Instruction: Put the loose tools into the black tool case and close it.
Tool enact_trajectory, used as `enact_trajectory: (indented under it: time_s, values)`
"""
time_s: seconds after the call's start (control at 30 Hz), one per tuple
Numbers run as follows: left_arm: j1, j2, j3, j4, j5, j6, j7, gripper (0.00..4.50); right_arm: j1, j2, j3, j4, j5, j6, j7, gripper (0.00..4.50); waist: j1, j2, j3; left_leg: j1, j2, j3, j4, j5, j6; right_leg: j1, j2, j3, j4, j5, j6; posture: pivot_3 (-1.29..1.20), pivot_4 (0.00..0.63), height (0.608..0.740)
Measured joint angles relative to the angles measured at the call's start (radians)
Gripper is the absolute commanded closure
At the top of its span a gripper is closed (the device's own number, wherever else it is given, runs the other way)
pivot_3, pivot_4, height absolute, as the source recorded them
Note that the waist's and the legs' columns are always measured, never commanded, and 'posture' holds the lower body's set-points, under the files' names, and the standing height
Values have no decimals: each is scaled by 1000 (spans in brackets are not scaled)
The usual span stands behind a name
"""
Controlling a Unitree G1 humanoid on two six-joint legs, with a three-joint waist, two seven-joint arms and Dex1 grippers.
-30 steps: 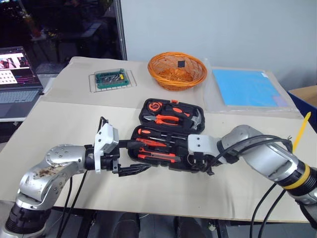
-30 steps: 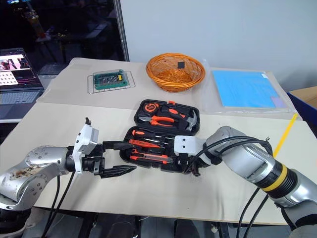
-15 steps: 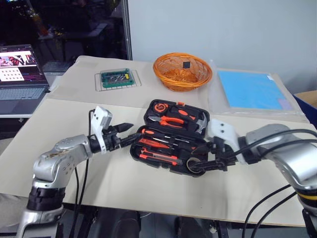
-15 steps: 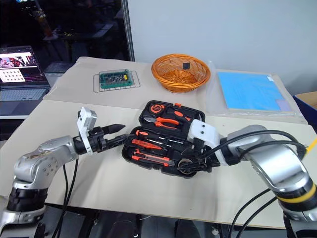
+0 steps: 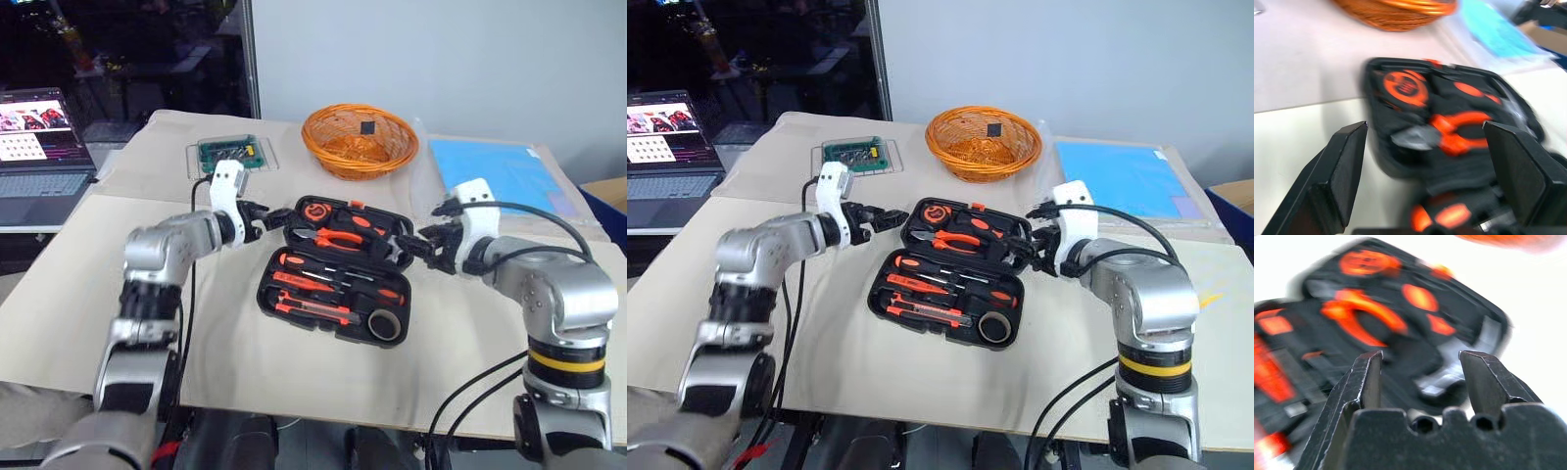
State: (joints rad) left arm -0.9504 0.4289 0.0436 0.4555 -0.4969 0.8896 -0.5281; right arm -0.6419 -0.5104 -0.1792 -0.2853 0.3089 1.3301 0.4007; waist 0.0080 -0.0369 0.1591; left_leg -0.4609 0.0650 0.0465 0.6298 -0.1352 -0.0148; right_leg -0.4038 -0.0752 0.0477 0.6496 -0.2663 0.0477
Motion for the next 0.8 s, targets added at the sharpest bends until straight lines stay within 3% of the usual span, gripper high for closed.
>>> enact_trajectory:
  time_s: [0.17, 0.2, 0.3, 0.47, 0.5, 0.6, 0.63, 0.8]
  values:
    - [-153, -17, -48, 354, 112, -88, -85, 465, -98, -5, 24, 229, -25, 9, -31, 1586, -14, 0, 0, -1, 0, 0, -4, 0, 0, -2, 0, 0, -1, 0, 0, 0, 150, 740]
    - [-191, -34, -50, 453, 138, -125, -107, 465, -128, 4, 29, 308, -30, -4, -32, 1818, -16, 0, 0, -1, 0, 0, -5, 0, 0, -2, 0, 0, -1, 0, 0, 0, 150, 740]
    - [-245, -73, -58, 598, 187, -195, -133, 1139, -175, 23, 42, 441, -31, -38, -29, 2583, -20, 0, 0, -2, -1, 0, -5, 0, 0, -2, 0, 0, -2, 0, 0, 0, 150, 740]
    - [-284, -107, -52, 742, 247, -283, -172, 2894, -213, 34, 49, 570, -13, -78, 12, 4347, -22, 0, 0, -2, -1, -1, -4, 0, 0, -3, 0, -1, -1, 0, 0, 0, 150, 740]
    - [-295, -108, -47, 754, 258, -287, -173, 3331, -217, 34, 48, 579, -11, -79, 15, 4500, -22, 0, 0, -2, -1, -1, -4, 0, 0, -3, 0, -1, -1, 0, 0, 0, 150, 740]
    - [-306, -100, -12, 788, 264, -290, -177, 4278, -224, 32, 49, 608, -12, -98, 31, 4500, -22, 0, 0, -2, -1, -2, -3, 0, 0, -2, 0, -1, 0, 0, 1, 0, 150, 740]
    - [-306, -99, -9, 793, 264, -290, -178, 4404, -224, 32, 49, 611, -13, -103, 32, 4500, -22, 0, 0, -2, -1, -2, -3, 0, 0, -2, 0, -1, 0, 0, 1, 0, 150, 740]
    - [-306, -99, 55, 819, 263, -303, -177, 4459, -225, 37, 54, 661, -22, -216, 49, 4500, -23, 0, 0, -2, -1, -2, -2, 0, -1, -2, 0, -1, 0, 1, 1, 0, 150, 740]
